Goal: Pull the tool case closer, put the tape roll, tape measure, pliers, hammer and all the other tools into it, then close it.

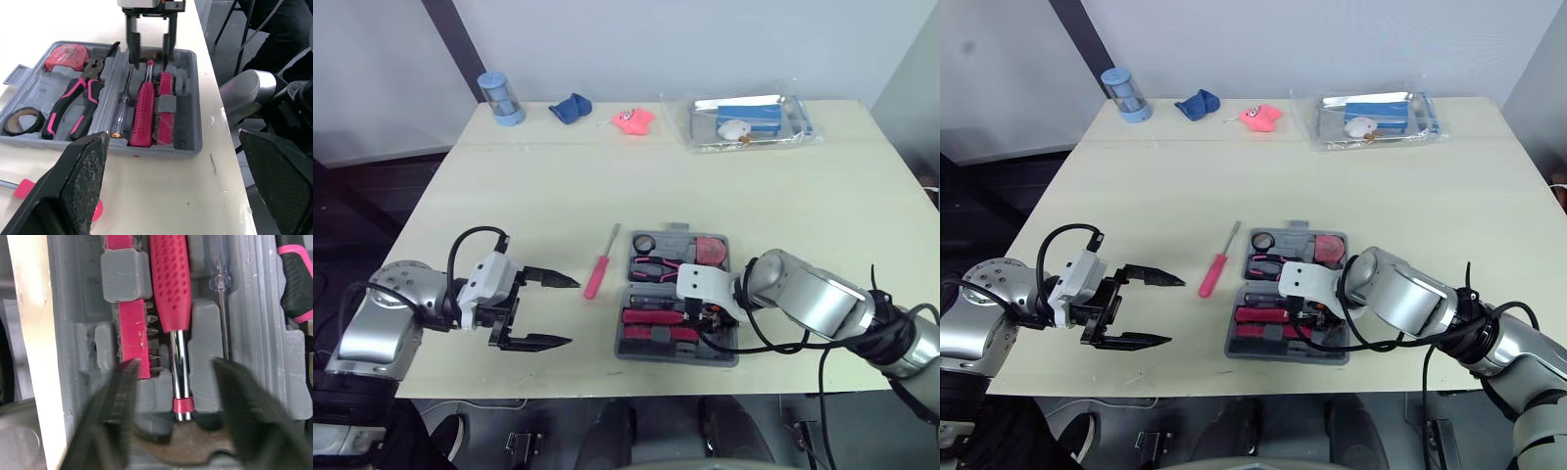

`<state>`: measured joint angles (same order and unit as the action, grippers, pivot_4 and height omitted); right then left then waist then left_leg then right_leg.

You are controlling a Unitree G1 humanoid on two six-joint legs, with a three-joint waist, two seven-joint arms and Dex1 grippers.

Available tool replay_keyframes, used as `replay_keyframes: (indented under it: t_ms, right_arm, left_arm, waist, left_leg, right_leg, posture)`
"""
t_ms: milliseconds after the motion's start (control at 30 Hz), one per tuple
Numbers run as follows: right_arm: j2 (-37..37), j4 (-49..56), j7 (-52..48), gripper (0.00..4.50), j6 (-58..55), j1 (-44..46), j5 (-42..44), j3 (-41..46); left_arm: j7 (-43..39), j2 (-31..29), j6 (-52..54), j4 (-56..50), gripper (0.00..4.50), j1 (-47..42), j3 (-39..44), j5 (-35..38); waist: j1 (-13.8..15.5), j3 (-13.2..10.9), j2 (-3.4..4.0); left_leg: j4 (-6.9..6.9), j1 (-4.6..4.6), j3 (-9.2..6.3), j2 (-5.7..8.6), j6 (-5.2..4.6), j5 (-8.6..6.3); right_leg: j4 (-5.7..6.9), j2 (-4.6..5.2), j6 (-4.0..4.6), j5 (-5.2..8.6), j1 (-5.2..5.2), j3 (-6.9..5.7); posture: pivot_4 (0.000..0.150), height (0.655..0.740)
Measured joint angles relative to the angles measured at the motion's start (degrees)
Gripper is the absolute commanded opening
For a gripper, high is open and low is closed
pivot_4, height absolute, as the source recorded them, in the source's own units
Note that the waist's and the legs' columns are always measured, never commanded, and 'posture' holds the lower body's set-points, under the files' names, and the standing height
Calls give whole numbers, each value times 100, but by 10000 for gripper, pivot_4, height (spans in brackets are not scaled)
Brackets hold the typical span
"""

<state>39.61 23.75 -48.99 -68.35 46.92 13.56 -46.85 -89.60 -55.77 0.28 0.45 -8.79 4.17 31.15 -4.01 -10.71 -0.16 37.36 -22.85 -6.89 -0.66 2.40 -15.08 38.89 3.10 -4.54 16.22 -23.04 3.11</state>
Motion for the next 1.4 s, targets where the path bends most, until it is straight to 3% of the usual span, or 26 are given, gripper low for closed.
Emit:
replay_keyframes:
  t_ms: [200,367,467,567,600,867,1133,1400]
  right_arm:
    - [1,128,-47,27542,423,-413,222,832]
    - [-21,-21,-72,27542,1714,-1230,214,1482]
    - [-139,-250,-159,19457,2438,-1533,167,1641]
    - [-474,-647,-243,3388,3149,-1872,110,1661]
    - [-517,-774,-292,492,3297,-1921,65,1620]
    - [-832,-1734,-497,492,3985,-1896,-600,1386]
    - [-941,-1910,-569,492,4231,-1747,-1066,1303]
    - [-817,-1028,-407,492,4078,-2621,-379,2640]
  left_arm:
    - [-4,36,-87,-1,45000,-114,-22,202]
    - [-7,151,-50,-15,45000,-141,-14,341]
    - [-8,172,-50,-37,45000,-108,-13,360]
    - [-8,227,-49,-137,45000,-19,-10,392]
    - [-8,227,-49,-145,45000,2,-9,392]
    - [-7,228,-50,-214,45000,129,76,391]
    - [9,232,-45,-225,45000,241,196,391]
    - [382,436,241,-444,45000,788,623,513]
  waist:
    - [10,1,-1]
    - [11,2,-3]
    - [-10,2,-3]
    - [-6,2,-4]
    - [-1,2,-4]
    - [-6,2,-4]
    - [-4,15,-17]
    - [25,15,-18]
  left_leg:
    - [1,-1,1,0,0,0]
    - [2,-1,5,0,0,0]
    - [4,2,8,-1,0,0]
    - [4,3,9,-2,0,0]
    - [5,2,11,-1,0,0]
    - [7,4,10,-1,1,0]
    - [7,17,10,-2,0,1]
    - [7,7,10,-2,0,1]
  right_leg:
    - [0,0,0,0,1,0]
    - [0,1,0,0,1,2]
    - [4,-1,0,0,1,5]
    - [5,-2,0,0,1,7]
    - [5,-2,0,0,1,7]
    - [6,-3,0,0,1,8]
    - [12,-4,4,-3,7,10]
    - [6,-2,4,-3,5,9]
  posture:
    - [1500,7400]
    - [1500,7400]
    - [1500,7400]
    - [1500,7400]
    - [1500,7400]
    - [1500,7400]
    - [1500,7400]
    - [1500,7400]
